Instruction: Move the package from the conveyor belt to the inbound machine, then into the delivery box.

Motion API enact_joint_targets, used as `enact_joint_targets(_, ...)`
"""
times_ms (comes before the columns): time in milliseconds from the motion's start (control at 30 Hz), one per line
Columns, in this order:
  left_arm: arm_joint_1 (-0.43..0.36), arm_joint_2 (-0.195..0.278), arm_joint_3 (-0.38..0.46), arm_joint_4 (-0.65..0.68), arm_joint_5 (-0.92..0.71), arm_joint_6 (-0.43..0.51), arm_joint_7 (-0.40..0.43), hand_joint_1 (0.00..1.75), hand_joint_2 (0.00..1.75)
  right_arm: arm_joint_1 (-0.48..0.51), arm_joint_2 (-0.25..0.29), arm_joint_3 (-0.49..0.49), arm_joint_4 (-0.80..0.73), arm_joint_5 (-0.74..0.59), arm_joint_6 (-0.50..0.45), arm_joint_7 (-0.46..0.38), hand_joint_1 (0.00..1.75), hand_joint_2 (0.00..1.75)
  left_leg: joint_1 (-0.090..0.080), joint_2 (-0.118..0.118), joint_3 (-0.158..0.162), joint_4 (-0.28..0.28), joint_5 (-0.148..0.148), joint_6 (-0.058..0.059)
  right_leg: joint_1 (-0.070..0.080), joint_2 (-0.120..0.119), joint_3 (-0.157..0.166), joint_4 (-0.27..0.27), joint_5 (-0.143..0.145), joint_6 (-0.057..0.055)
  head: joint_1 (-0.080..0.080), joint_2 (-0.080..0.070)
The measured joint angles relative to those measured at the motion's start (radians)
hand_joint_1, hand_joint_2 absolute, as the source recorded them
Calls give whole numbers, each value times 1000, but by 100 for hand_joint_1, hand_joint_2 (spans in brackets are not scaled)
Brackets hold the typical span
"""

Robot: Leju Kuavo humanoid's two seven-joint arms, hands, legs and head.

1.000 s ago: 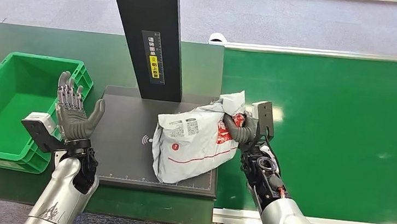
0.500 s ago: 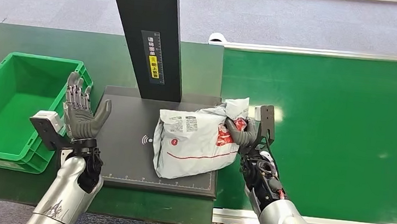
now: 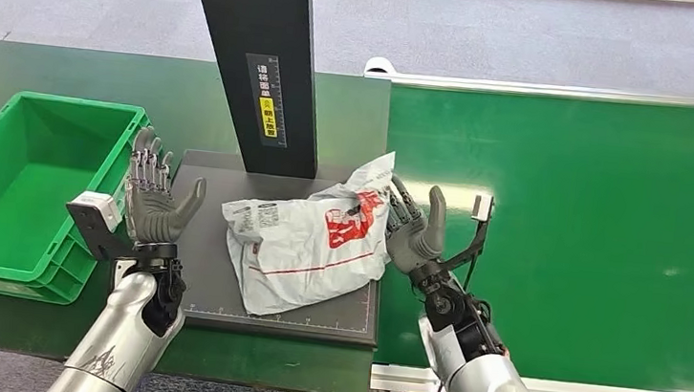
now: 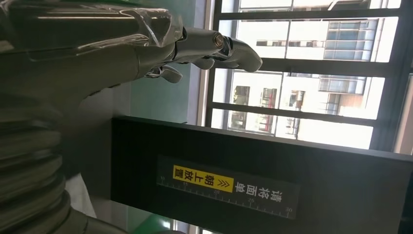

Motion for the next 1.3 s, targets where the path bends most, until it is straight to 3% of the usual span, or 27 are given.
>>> enact_joint_targets(267,24,3,14,-11,-48,-17,0,0,175,12,50,-30,0,-282,195,92,0,0,0,0,0,0,0,0,0,0,0,0,0,0,0,0)
enact_joint_targets(433,43,3,13,-64,-155,-73,-1,0,175,17,66,-20,-1,-387,212,128,0,0,0,-1,0,0,0,0,0,0,0,0,0,0,0,0)
enact_joint_targets(567,49,5,-8,-94,-221,-106,-1,0,175,19,62,15,-1,-341,144,94,0,175,0,-1,0,0,0,0,0,0,0,0,0,0,0,0)
enact_joint_targets(667,52,14,-41,-106,-274,-122,-1,0,175,15,34,117,-3,-123,-73,-49,0,175,0,-1,0,0,0,0,0,0,0,0,0,0,0,0)
enact_joint_targets(767,70,26,-77,-128,-324,-116,-1,0,175,2,-10,281,-12,167,-404,-222,0,175,0,-1,0,0,0,0,0,0,0,0,0,0,0,0)
enact_joint_targets(867,103,42,-110,-171,-371,-128,11,0,175,-16,-50,419,-31,333,-619,-291,0,175,0,-1,0,0,0,0,0,0,0,0,0,0,0,0)
enact_joint_targets(1033,125,77,-194,-226,-583,-154,133,0,175,-25,-97,534,-65,406,-712,-294,0,175,0,-2,0,0,0,0,0,-1,0,0,0,0,0,0)
enact_joint_targets(1167,119,96,-274,-216,-867,-96,327,0,175,-25,-114,552,-82,415,-714,-298,0,175,0,-1,0,0,0,0,0,-1,0,0,0,0,0,0)
enact_joint_targets(1300,103,100,-328,-171,-1034,-62,438,0,175,-25,-120,552,-94,426,-688,-310,0,175,0,-1,0,0,0,0,0,-1,0,0,0,0,0,0)
